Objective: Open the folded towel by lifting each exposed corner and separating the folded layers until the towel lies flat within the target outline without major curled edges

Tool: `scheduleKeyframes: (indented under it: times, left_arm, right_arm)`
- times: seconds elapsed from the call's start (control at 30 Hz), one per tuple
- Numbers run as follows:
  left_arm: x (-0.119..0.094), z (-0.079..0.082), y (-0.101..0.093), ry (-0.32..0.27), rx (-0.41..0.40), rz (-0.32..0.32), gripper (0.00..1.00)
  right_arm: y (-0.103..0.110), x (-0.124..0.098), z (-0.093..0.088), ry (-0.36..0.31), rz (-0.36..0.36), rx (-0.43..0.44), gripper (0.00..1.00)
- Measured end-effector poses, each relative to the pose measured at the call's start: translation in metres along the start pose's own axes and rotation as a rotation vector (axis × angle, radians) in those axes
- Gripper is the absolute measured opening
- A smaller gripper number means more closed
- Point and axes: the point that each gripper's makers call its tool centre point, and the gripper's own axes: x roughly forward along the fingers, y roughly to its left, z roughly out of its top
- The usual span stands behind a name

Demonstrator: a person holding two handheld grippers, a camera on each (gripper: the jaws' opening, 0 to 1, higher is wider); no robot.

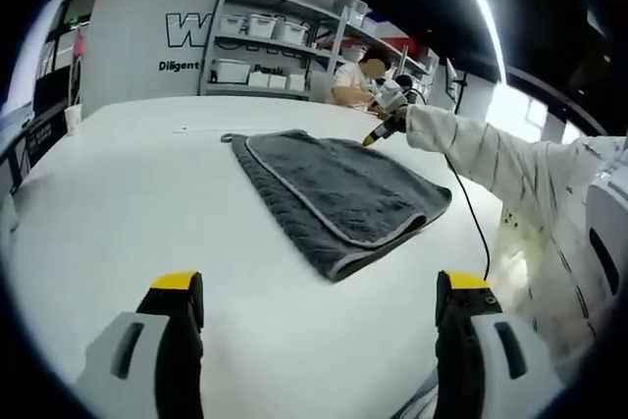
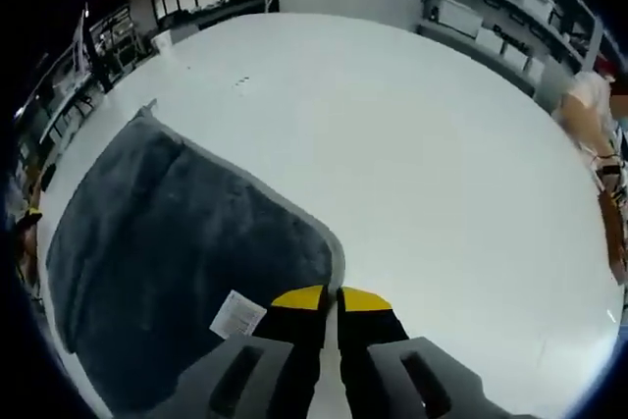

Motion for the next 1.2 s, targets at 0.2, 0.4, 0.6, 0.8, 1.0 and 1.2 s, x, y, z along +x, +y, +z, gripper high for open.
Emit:
scheduleKeyframes:
  times: [0.2, 0.4, 0.6, 0.8, 1.0, 1.2]
  left_arm:
    - [0.0, -0.001, 0.0, 0.0, -0.004, -0.002, 0.97]
    - [-0.001, -0.001, 0.001, -0.003, -0.004, 0.0, 0.97]
    - [-0.004, -0.001, 0.002, -0.01, -0.005, 0.0, 0.97]
    - [-0.004, -0.001, 0.0, -0.015, -0.005, -0.012, 0.97]
    - [0.001, -0.004, -0.006, -0.012, -0.002, -0.039, 0.97]
    - [0.006, -0.004, -0.014, -0.006, 0.005, -0.073, 0.97]
  right_arm:
    - [-0.002, 0.0, 0.0, 0.128, -0.174, -0.279, 0.0]
    - [-0.009, 0.005, 0.004, 0.238, -0.317, -0.459, 0.0]
    - [-0.01, 0.001, 0.006, 0.157, -0.294, -0.333, 0.02]
    - [-0.009, -0.03, -0.013, 0.029, -0.188, -0.118, 0.11]
    - [0.006, -0.069, -0.056, -0.023, -0.079, -0.007, 0.11]
    - [0.042, -0.105, -0.105, -0.048, 0.035, 0.11, 0.16]
